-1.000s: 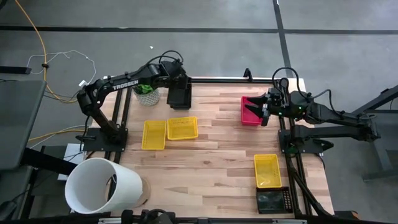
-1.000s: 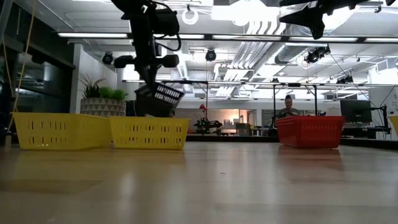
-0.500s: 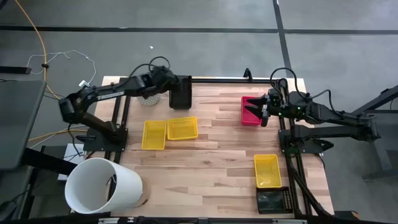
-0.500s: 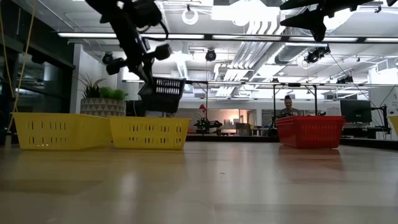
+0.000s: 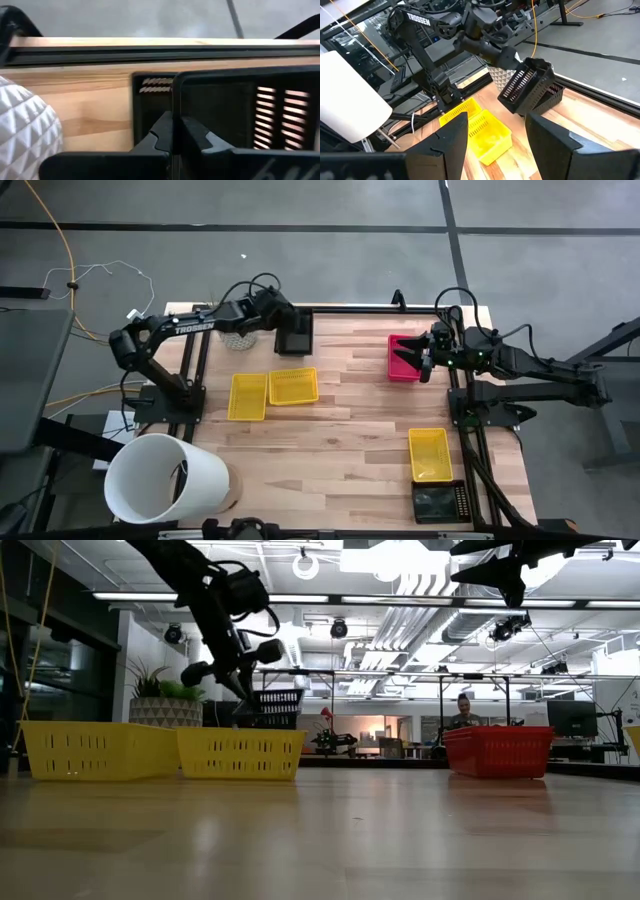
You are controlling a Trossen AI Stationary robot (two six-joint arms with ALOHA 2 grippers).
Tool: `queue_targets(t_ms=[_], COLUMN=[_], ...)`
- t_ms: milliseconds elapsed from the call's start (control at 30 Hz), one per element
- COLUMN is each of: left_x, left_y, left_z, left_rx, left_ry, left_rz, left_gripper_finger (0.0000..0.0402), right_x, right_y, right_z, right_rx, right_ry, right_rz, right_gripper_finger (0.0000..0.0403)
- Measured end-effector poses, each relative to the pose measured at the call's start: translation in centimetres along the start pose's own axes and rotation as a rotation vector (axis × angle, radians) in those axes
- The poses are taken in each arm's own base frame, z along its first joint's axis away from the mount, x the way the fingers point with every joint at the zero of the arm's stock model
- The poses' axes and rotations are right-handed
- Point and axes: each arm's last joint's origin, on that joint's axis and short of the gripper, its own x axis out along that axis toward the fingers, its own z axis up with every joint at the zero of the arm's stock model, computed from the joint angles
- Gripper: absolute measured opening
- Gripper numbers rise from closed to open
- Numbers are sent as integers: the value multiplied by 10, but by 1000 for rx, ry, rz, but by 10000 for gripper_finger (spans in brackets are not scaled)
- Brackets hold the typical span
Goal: Stack baskets by color
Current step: Stack the top black bin on top of the black bin
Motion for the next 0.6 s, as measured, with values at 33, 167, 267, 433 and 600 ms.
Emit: queue_targets(t_ms=[33, 167, 267, 433, 600], left_x=[1, 0, -1, -4, -4], left_y=[0, -1, 0, -2, -1], left_z=[-1, -4, -5, -1, -3], left_rx=[9, 28, 43, 78, 62], left_ry=[-5, -27, -28, -33, 1], left_rz=[16, 54, 71, 70, 66], left_gripper_finger=[0, 0, 0, 0, 0], right_x=[0, 0, 0, 3, 9], right_y=[0, 0, 0, 0, -1], right_z=[0, 0, 0, -1, -4], right_rx=[0, 0, 0, -1, -4], right_ry=[0, 0, 2, 13, 35], right_rz=[0, 0, -1, -6, -17], right_gripper_finger=[185, 185, 185, 185, 185])
